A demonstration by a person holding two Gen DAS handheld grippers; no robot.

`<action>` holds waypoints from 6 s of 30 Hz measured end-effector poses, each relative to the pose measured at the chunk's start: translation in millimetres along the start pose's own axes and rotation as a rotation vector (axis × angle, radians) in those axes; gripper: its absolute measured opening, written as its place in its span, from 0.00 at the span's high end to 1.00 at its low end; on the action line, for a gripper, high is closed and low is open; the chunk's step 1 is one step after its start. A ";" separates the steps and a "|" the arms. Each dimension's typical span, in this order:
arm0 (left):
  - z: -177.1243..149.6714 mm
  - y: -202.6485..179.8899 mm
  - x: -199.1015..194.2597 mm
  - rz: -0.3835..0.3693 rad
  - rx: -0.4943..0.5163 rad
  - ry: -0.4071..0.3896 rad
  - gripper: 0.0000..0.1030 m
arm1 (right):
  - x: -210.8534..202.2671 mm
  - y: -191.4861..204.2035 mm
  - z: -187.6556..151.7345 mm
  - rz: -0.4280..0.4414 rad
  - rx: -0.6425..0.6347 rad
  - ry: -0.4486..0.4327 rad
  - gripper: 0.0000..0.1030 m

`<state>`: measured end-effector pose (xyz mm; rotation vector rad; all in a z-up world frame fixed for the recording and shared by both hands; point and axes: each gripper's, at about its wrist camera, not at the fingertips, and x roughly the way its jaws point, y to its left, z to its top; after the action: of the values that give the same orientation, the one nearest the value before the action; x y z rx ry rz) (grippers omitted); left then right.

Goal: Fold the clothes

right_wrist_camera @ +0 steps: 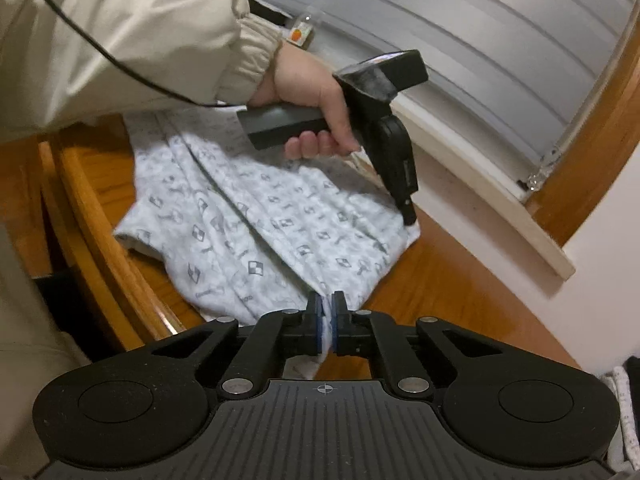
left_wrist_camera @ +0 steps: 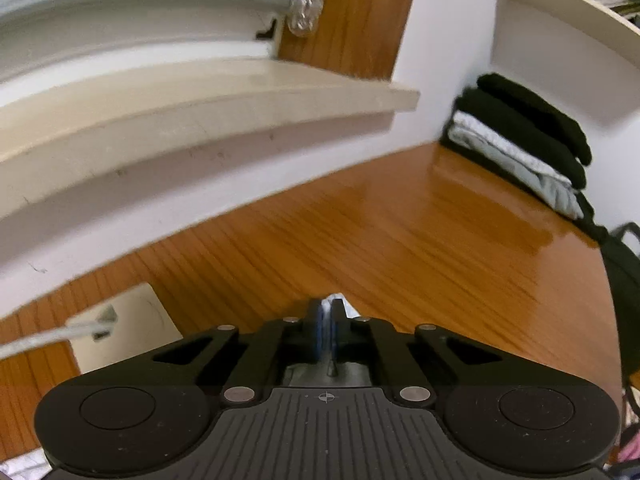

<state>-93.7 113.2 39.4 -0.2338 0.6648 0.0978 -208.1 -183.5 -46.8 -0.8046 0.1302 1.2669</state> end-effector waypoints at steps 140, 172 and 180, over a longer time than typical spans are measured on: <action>-152.2 -4.2 -177.5 0.446 -0.075 0.002 0.30 | 57.9 -196.0 -45.3 -0.028 0.522 0.054 0.46; -101.7 38.7 -131.4 0.390 -0.197 -0.063 0.58 | 42.1 -192.4 -70.0 -0.042 0.627 0.036 0.45; -82.9 26.1 -108.9 0.460 -0.138 -0.062 0.39 | 41.3 -192.6 -69.8 -0.043 0.625 0.031 0.45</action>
<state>-233.0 116.4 39.0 -0.2056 0.6408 0.5908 -1.1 -206.3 -28.9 -0.2842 0.5038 1.0828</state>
